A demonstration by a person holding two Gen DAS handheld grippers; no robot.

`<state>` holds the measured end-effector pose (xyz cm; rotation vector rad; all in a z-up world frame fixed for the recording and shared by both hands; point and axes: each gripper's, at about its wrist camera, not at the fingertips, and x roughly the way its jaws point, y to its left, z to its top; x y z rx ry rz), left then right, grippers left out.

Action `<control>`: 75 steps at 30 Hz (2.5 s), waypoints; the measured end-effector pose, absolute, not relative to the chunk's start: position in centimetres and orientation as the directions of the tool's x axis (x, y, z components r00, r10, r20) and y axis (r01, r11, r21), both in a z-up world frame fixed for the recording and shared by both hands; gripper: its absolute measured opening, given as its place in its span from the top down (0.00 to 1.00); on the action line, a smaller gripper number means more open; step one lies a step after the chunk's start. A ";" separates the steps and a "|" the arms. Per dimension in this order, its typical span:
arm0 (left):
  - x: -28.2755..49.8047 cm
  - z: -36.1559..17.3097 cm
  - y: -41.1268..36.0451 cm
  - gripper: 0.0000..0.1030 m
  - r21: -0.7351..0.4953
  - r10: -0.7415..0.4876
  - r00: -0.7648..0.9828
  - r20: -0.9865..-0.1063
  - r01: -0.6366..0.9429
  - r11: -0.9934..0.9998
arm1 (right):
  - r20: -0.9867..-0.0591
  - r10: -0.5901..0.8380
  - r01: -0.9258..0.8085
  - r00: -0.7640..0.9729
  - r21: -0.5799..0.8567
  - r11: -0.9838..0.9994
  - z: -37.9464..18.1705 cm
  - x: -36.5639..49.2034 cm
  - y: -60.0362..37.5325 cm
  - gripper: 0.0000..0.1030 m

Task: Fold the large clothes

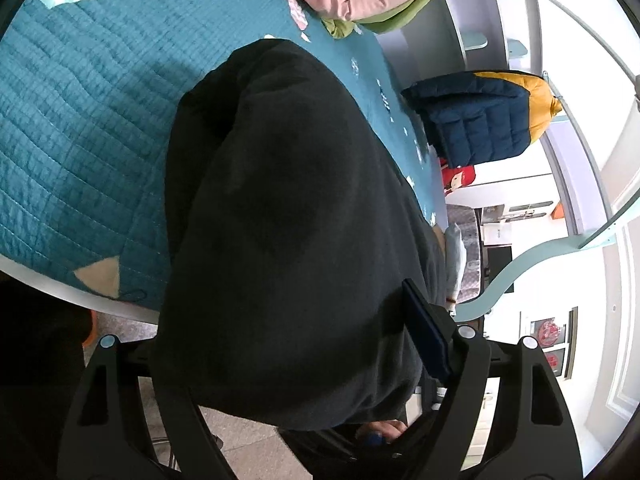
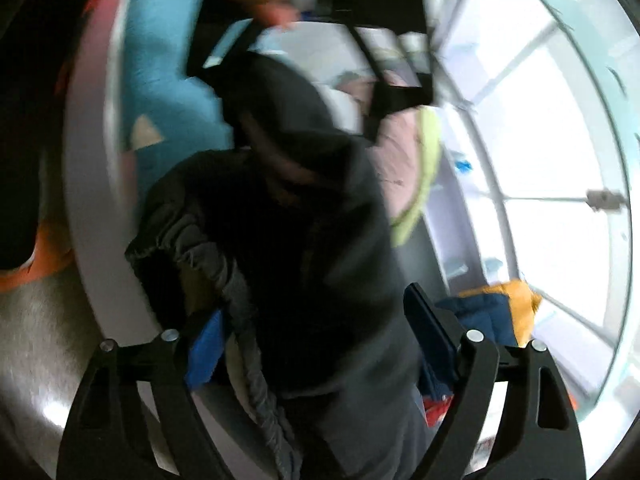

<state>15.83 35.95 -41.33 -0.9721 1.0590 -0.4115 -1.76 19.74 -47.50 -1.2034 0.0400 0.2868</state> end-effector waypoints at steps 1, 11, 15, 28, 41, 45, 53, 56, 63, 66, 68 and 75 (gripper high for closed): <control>15.9 -41.3 36.0 0.23 -0.827 -0.701 0.462 -0.543 -0.151 0.541 | -0.163 0.211 -0.224 0.964 -0.925 0.307 -47.8 -1.7 20.1 0.21; 16.1 -41.8 37.5 0.23 -0.804 -0.692 0.429 -0.581 -0.168 0.571 | -0.256 0.209 -0.313 0.944 -0.896 0.314 -46.5 3.1 22.9 0.61; 15.1 -39.3 38.7 0.23 -0.825 -0.678 0.510 -0.529 -0.122 0.552 | -0.436 0.253 -0.498 0.864 -0.658 0.566 -41.9 4.8 20.4 0.71; 14.5 -38.4 38.8 0.21 -0.721 -0.470 0.601 -0.646 -0.280 0.633 | -0.520 0.550 -0.470 0.654 0.290 0.833 -32.0 12.0 9.1 0.74; 23.1 -30.2 23.5 0.20 -0.711 -0.625 0.578 -0.524 0.108 0.695 | -0.251 0.666 -0.146 0.703 0.864 0.481 -30.4 15.6 -5.0 0.75; 26.4 -27.9 16.7 0.17 -0.660 -0.666 0.515 -0.539 0.233 0.714 | -0.191 0.608 -0.057 0.771 0.929 0.365 -30.8 15.0 -11.1 0.74; 30.5 -25.9 1.2 0.12 -0.434 -0.615 0.390 -0.685 0.460 0.775 | -0.165 0.477 0.103 0.863 0.983 0.154 -35.5 14.1 -19.3 0.73; 30.7 -26.0 -3.3 0.12 -0.436 -0.643 0.320 -0.696 0.523 0.733 | -0.179 0.412 0.160 0.893 0.984 0.080 -37.9 13.7 -22.4 0.73; 33.2 -29.9 -11.1 0.19 -0.445 -0.616 0.186 -0.765 0.539 0.715 | -0.337 0.353 0.305 0.873 0.941 0.143 -41.8 14.1 -27.1 0.67; 34.4 -30.9 -13.1 0.13 -0.352 -0.543 0.215 -0.812 0.562 0.749 | -0.383 0.405 0.316 0.831 0.922 0.224 -41.0 14.9 -28.0 0.61; 34.5 -31.1 -14.0 0.12 -0.300 -0.504 0.234 -0.831 0.575 0.761 | -0.442 0.410 0.308 0.798 0.883 0.354 -38.5 14.7 -28.5 0.57; 35.6 -31.9 -14.7 0.11 -0.256 -0.464 0.238 -0.853 0.584 0.770 | -0.528 0.320 0.216 0.786 0.721 0.658 -29.5 11.1 -29.5 0.56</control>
